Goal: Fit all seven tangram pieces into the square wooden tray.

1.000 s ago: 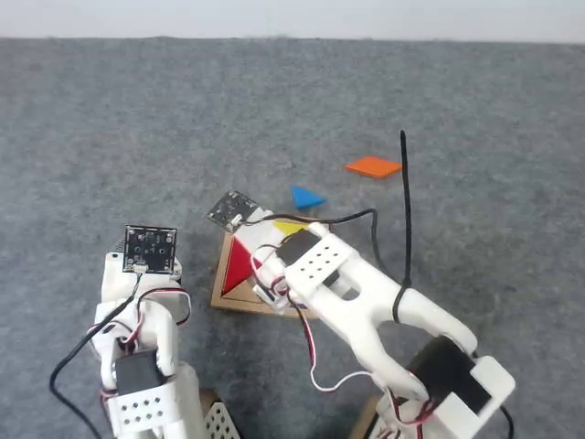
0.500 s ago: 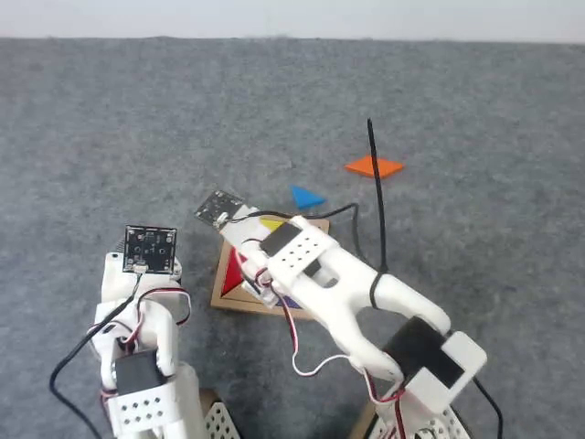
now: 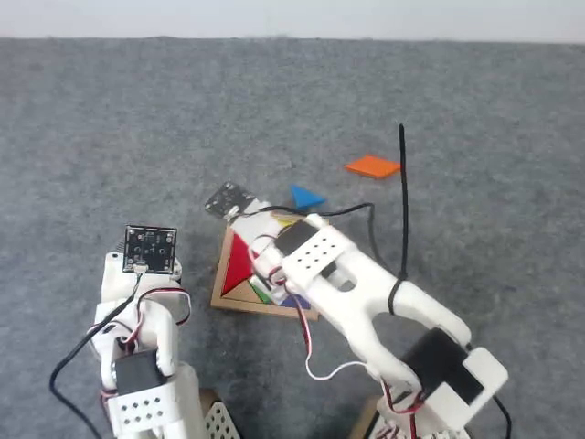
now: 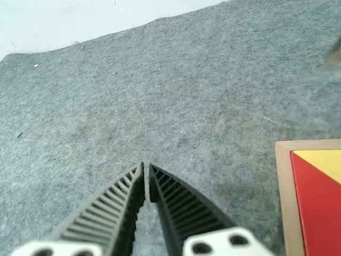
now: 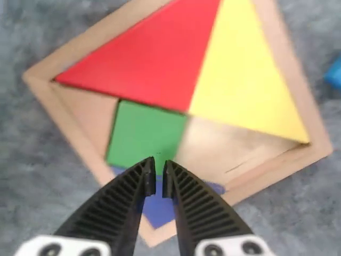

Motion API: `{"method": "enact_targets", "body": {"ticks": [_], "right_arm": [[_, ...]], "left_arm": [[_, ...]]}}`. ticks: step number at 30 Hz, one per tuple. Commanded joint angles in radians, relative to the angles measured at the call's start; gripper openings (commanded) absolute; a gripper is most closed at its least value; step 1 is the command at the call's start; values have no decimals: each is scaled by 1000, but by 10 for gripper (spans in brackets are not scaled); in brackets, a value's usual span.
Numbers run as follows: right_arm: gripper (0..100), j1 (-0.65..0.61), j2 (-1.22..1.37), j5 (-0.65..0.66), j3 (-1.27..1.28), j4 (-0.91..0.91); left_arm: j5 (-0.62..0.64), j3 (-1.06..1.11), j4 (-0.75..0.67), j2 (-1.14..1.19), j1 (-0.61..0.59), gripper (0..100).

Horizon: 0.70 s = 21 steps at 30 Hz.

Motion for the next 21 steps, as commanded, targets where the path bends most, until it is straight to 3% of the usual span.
{"method": "enact_targets", "body": {"ticks": [1,5,13,21], "right_arm": [[32,18,-10,9,-3,-71],[32,13,73,48,-6,-128],[28,-82,104,64,-54,-64],[29,81,7,66,-129,21]], "left_arm": [[-12,-13,3,-20,-5,15],[-12,-13,3,-20,-5,14],[-12,-13,2,-20,-28,15],[-12,-13,2,-20,-26,15]]}}
